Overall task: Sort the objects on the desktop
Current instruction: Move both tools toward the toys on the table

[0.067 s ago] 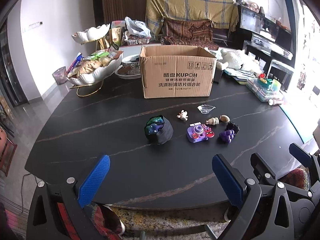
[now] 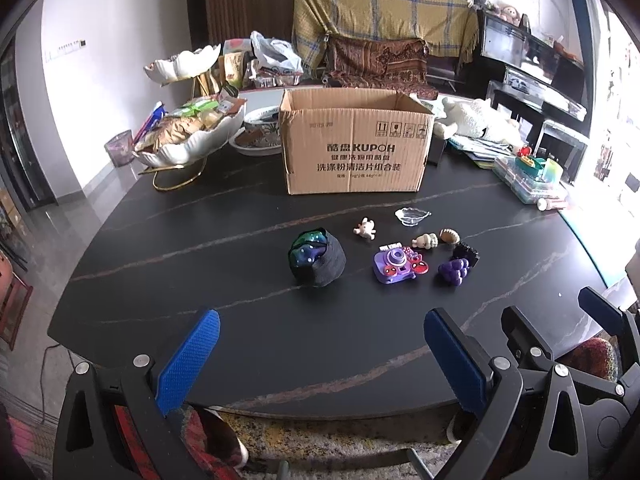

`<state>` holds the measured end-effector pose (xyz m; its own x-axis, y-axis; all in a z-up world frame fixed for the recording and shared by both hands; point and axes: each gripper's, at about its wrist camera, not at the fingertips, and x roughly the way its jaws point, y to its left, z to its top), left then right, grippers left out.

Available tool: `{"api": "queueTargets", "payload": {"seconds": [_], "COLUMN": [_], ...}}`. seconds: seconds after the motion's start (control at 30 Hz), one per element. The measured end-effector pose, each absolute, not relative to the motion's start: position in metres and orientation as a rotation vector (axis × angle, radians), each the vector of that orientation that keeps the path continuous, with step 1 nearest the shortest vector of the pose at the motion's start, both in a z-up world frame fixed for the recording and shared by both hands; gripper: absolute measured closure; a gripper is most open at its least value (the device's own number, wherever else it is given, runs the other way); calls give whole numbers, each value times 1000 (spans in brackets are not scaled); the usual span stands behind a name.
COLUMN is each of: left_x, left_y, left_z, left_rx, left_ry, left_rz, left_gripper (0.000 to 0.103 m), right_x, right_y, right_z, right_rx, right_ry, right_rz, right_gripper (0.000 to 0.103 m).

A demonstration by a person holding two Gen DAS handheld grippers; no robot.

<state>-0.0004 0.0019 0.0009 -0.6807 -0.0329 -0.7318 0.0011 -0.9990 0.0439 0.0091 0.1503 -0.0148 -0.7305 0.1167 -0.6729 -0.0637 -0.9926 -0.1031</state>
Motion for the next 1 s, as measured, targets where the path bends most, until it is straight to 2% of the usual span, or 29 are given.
{"api": "queueTargets", "payload": {"seconds": [0.53,1.0], "left_x": [11,12], "left_y": [1,-4], "left_z": [-1,-3], "left_rx": [1085,1095], "left_ry": [-73,-61], "left_rz": [-2876,-2871], "left_gripper": [2,2], "right_x": [5,7], "right_y": [145,141], "right_z": [-20,-20], "right_rx": [-1137,-1125], "right_ry": [-140,-162], "right_rz": [2842,2854], "right_gripper": [17,18]}}
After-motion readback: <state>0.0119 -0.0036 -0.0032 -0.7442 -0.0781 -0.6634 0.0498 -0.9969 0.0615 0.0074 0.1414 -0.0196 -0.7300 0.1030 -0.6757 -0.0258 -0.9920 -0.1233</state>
